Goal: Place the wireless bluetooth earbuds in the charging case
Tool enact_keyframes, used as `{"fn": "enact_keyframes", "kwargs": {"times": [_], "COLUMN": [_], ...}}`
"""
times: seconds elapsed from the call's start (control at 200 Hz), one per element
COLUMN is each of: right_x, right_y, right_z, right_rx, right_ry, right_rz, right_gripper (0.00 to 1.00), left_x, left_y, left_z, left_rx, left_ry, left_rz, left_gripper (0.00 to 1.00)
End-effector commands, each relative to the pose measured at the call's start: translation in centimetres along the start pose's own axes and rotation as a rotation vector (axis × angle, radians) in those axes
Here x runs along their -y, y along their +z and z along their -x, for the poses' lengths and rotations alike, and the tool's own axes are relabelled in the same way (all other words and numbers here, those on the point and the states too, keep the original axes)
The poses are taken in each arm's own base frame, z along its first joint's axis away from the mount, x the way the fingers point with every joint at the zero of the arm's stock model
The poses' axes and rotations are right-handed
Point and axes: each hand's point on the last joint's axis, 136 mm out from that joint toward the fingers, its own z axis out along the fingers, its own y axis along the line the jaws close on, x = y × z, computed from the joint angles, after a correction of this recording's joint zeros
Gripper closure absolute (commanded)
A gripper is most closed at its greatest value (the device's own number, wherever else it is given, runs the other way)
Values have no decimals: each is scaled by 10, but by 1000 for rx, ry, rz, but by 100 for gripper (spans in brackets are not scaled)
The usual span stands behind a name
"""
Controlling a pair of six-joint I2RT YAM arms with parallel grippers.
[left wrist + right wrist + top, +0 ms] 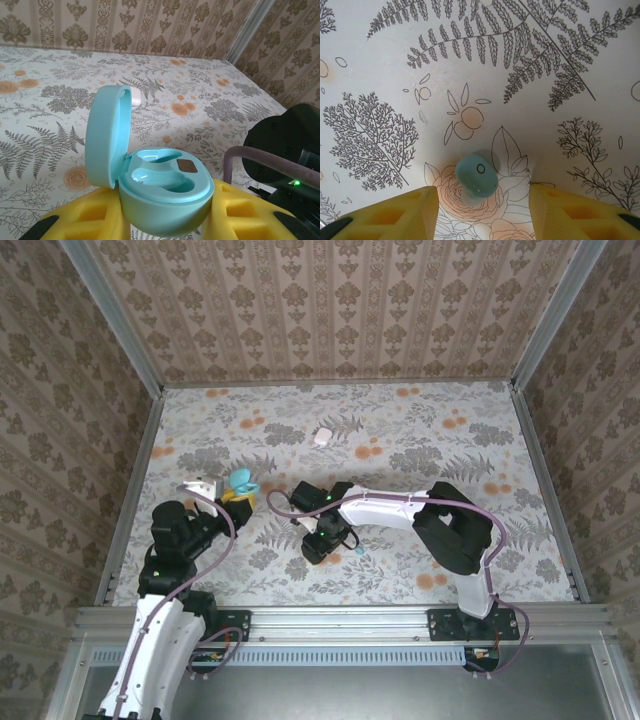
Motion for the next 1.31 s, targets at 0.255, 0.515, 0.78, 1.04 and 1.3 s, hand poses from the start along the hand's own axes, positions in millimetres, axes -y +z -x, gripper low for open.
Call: {"fn": "enact_keyframes", "kwargs": {"times": [0.255, 0.515, 0.78, 1.04, 1.3], "right_x": [29, 79, 75, 70, 44], "right_y": [-3, -20, -44, -65, -43], "right_z": [7, -5, 15, 5, -13], "right_rx": [16, 95, 257, 325, 258], "right_ry": [205, 582, 755, 800, 784], "right_rz": [-98, -178, 25, 66, 69], "right_gripper": [66, 70, 53, 54, 64], "left_x": [3, 3, 5, 7, 7], "left_y": [-5, -4, -4, -3, -1], "left_z": [13, 12, 12, 12, 9], "left_rx": [25, 26, 30, 31, 29], "left_ry": [31, 24, 18, 6, -13], "left_rz": [5, -2, -17, -31, -41], "left_gripper": [73, 73, 72, 72, 72]}}
